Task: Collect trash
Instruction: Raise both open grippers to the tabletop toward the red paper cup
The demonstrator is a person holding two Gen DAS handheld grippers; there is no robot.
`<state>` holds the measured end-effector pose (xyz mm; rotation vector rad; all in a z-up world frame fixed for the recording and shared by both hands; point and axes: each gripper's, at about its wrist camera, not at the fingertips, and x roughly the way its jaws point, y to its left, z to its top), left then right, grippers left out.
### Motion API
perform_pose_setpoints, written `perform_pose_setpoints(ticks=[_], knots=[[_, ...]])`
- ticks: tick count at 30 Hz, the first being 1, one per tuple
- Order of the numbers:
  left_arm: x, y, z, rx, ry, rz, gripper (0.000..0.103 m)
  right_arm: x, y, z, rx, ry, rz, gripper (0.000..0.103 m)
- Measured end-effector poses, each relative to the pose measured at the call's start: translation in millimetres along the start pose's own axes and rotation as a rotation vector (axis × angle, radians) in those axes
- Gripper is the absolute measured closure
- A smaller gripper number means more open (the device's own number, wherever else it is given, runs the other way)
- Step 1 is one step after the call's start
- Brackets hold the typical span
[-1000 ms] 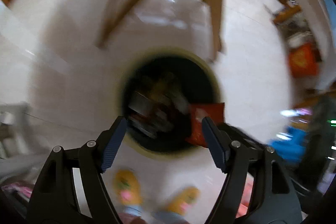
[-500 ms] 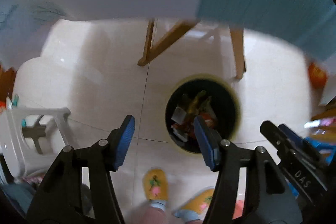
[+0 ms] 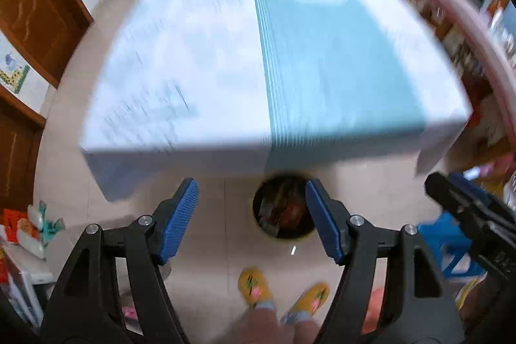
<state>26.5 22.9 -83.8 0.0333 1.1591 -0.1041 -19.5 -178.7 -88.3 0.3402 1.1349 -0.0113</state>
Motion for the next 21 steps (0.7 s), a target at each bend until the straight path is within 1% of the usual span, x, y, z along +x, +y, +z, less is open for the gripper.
perform_pose_setpoints(ticks=[1,4,6,8,11,12,15,17,19,21], knots=[[-18.5,2.4,9.2,-0.004,-0.033,0.002,0.036,-12.8,6.2,7.3,-0.007,-0.021,0.001,0.030],[-61.1,9.6,35.3,0.004,-0.084,0.025,0.036,-53.5,27.3,29.5,-0.027,-0.085,0.004,0.029],[-75.1,16.9,49.8,0.004,-0.110,0.042,0.036,-77.0,40.7,42.0,-0.037,-0.115,0.003,0.029],[-100.3,26.4,60.8,0.006,-0.150,0.036,0.036,-97.4,54.1,50.7,-0.050,-0.149,0.008,0.029],[-136.6,31.0,78.2,0.021,-0.208,0.040,0.036,-116.8,69.3,62.3,-0.074,-0.197,0.015,0.029],[-144.2,32.6,82.8,0.026,-0.220,0.039,0.036,-113.7,72.5,62.5,-0.080,-0.210,0.017,0.029],[-152.9,31.8,91.9,0.037,-0.245,0.028,0.036,-118.5,82.2,72.2,-0.122,-0.234,0.021,0.029],[-152.9,29.7,103.2,0.026,-0.235,0.005,0.036,-113.0,87.6,81.7,-0.141,-0.223,0.015,0.029],[-148.6,28.5,115.7,0.002,-0.222,-0.021,0.036,-104.5,83.7,94.5,-0.147,-0.220,0.028,0.029],[-138.5,27.3,128.6,-0.025,-0.217,-0.016,0.036,-93.4,79.4,113.7,-0.162,-0.224,0.037,0.029]])
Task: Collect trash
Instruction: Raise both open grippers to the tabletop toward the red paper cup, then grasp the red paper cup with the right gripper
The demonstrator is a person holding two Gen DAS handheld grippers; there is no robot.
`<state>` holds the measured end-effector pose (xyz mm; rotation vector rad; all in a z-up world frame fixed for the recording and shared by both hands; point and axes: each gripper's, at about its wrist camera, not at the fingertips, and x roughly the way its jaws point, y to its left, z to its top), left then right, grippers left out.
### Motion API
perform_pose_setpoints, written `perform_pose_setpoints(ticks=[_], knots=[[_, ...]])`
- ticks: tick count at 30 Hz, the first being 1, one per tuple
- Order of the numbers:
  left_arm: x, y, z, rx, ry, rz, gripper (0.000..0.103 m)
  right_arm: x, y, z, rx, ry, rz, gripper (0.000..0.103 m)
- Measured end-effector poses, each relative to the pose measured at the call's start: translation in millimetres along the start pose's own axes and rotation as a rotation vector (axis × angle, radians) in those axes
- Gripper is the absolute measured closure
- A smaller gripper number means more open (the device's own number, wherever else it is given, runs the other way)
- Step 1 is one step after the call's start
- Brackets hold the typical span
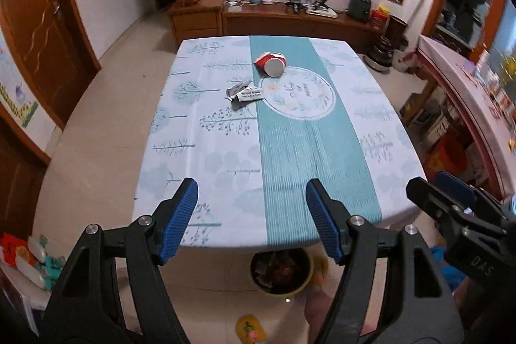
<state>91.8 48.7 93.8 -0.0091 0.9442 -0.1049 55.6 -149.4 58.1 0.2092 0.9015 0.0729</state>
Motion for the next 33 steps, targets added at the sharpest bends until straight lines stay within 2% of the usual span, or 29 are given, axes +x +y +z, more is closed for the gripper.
perform_pose_setpoints(ticks=[6,9,13,18,21,24,29,33], knots=[[59.8,-4.5,49.0,-0.091,-0.015,0.065,0.036,78.5,-36.1,64.4,-0.048,0.051,0.082,0.029],[105.1,-7.6,84.9,-0.162,0.026,0.122,0.036,129.7,-52.3,109.4,-0.092,0.108,0.123,0.029],[165.5,-7.8,133.1,-0.228,0.045,0.152,0.036,187.5,-66.8,168.9,-0.135,0.133,0.160,0.029],[239.5,6.2,172.8,-0.302,0.107,0.151,0.036,277.6,-65.3,244.2,-0.160,0.173,0.199,0.028],[279.2,14.6,181.0,-0.328,0.149,0.149,0.036,336.0,-62.9,277.0,-0.137,0.219,0.207,0.026],[327.2,22.1,184.0,-0.348,0.229,0.120,0.036,391.9,-61.3,299.0,-0.089,0.275,0.209,0.024],[380.2,23.9,183.4,-0.334,0.306,0.100,0.036,471.3,-62.1,314.7,0.007,0.381,0.188,0.021],[412.3,20.9,181.0,-0.299,0.357,0.126,0.036,516.0,-57.1,316.2,-0.017,0.438,0.136,0.017]])
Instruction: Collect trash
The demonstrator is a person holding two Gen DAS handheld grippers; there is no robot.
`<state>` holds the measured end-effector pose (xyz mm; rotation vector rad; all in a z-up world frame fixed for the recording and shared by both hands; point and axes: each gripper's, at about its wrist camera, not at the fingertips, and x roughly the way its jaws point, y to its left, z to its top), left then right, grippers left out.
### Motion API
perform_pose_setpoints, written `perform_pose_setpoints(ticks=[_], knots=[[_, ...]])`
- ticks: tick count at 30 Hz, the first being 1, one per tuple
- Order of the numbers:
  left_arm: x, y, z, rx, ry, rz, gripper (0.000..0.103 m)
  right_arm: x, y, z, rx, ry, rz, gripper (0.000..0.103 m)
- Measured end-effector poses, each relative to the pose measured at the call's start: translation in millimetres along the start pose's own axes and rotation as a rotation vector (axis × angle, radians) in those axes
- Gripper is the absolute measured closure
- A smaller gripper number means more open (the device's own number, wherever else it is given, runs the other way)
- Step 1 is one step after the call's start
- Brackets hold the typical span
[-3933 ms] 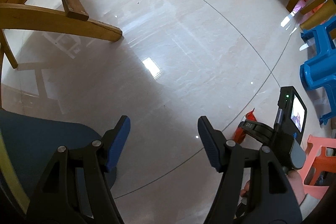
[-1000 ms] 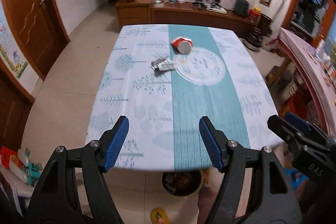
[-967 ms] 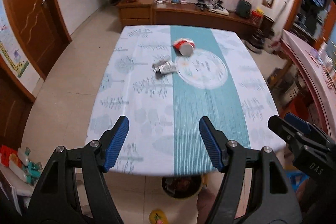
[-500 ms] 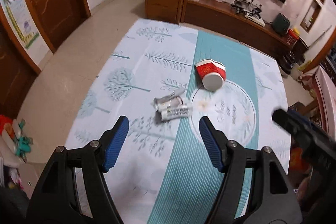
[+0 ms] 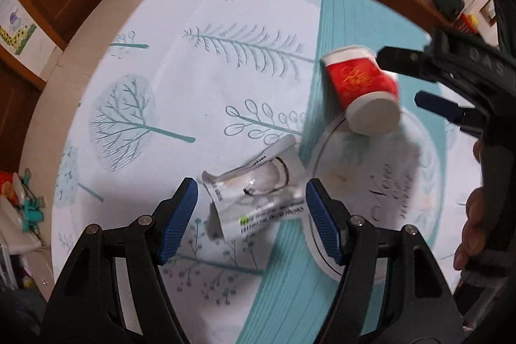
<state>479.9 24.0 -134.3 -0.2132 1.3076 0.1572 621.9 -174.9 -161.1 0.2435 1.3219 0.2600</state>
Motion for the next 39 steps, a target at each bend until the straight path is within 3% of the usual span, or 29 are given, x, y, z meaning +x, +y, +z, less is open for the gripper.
perform_pose_setpoints(ticks=[4,7,8,11,15,16,22,29,35,39], knots=[[22.5,-1.7,2.2,0.005,0.033,0.021,0.036,35.7,1.4,3.9,-0.032,0.073,-0.042,0.017],[32.3,-2.3,1.6,0.007,0.047,0.034,0.037,41.0,13.4,-1.7,-0.117,0.046,-0.070,0.033],[32.0,-3.8,0.7,0.018,0.030,0.043,0.037,41.4,15.9,-3.1,-0.142,0.040,-0.064,0.033],[30.3,-4.5,-2.9,0.021,0.004,0.054,0.050,41.7,15.2,-8.4,-0.152,0.041,-0.044,0.037],[25.5,-0.1,-11.5,0.010,-0.026,0.084,0.100,30.1,9.7,-16.9,-0.144,0.010,0.003,0.054],[25.2,0.9,-14.2,0.012,-0.022,0.086,0.103,27.3,9.6,-19.8,-0.143,0.006,0.009,0.055],[-0.6,6.9,-32.5,0.034,-0.080,0.096,0.103,1.8,6.1,-47.5,-0.121,-0.019,0.053,0.056],[-50.4,10.6,-67.2,0.063,-0.136,0.077,0.103,-56.3,8.3,-92.8,-0.089,-0.067,0.104,0.056],[-103.1,23.6,-106.2,0.123,-0.204,0.040,0.103,-112.9,21.7,-151.6,-0.069,-0.119,0.112,0.056],[-132.8,42.8,-137.5,0.184,-0.234,-0.013,0.103,-149.4,33.7,-209.3,-0.034,-0.174,0.080,0.056]])
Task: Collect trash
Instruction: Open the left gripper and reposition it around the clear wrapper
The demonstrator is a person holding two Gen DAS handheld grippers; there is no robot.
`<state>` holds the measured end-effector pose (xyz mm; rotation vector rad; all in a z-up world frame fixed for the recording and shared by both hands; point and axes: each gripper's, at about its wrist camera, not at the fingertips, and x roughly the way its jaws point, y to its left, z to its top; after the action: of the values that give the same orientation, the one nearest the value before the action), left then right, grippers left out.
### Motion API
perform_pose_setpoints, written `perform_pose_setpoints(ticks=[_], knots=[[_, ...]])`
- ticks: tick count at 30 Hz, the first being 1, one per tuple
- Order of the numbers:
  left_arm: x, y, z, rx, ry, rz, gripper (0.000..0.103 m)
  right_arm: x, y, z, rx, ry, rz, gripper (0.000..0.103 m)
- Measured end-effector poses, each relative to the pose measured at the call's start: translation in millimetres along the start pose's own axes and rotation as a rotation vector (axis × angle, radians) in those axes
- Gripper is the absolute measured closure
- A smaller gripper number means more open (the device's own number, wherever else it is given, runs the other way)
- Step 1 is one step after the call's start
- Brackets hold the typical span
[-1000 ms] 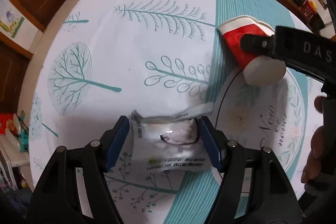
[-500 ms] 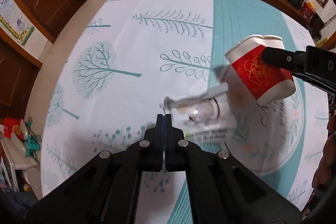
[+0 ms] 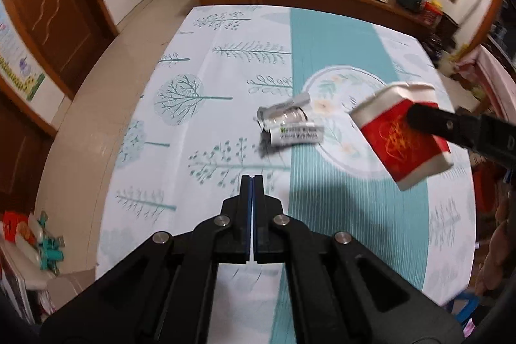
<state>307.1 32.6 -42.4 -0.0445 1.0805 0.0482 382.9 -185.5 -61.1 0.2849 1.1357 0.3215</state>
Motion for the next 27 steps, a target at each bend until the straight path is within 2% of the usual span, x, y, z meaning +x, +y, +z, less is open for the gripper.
perform_pose_setpoints(ticks=[7,11,12,13,14,15,16,20,27], knots=[[-38.9,21.7,-16.1,0.132,-0.024,-0.067,0.103,-55.5,14.1,-81.5,0.152,-0.094,-0.052,0.056],[-37.2,15.6,-9.5,0.208,0.009,-0.102,0.101,-72.7,13.3,-100.0,0.167,-0.112,-0.060,0.056],[-33.3,12.6,-7.5,0.223,0.023,-0.102,0.094,-75.7,12.3,-102.0,0.168,-0.116,-0.061,0.056],[-26.5,8.5,-5.0,0.243,0.043,-0.103,0.079,-78.2,9.9,-103.1,0.172,-0.120,-0.063,0.056],[-21.6,5.6,-3.1,0.256,0.056,-0.107,0.067,-78.4,6.3,-101.3,0.178,-0.121,-0.063,0.056],[-15.3,2.4,-0.2,0.267,0.062,-0.109,0.047,-77.5,3.1,-99.3,0.184,-0.122,-0.063,0.056],[-9.7,-2.0,3.2,0.284,0.057,-0.108,0.041,-75.1,-1.1,-95.1,0.191,-0.122,-0.063,0.056],[20.4,-21.3,19.3,0.355,0.082,-0.104,0.041,-61.3,-18.3,-77.9,0.199,-0.101,-0.063,0.056],[95.9,-52.5,47.2,0.505,0.145,-0.057,0.041,-28.8,-53.7,-48.3,0.207,-0.060,-0.042,0.056]])
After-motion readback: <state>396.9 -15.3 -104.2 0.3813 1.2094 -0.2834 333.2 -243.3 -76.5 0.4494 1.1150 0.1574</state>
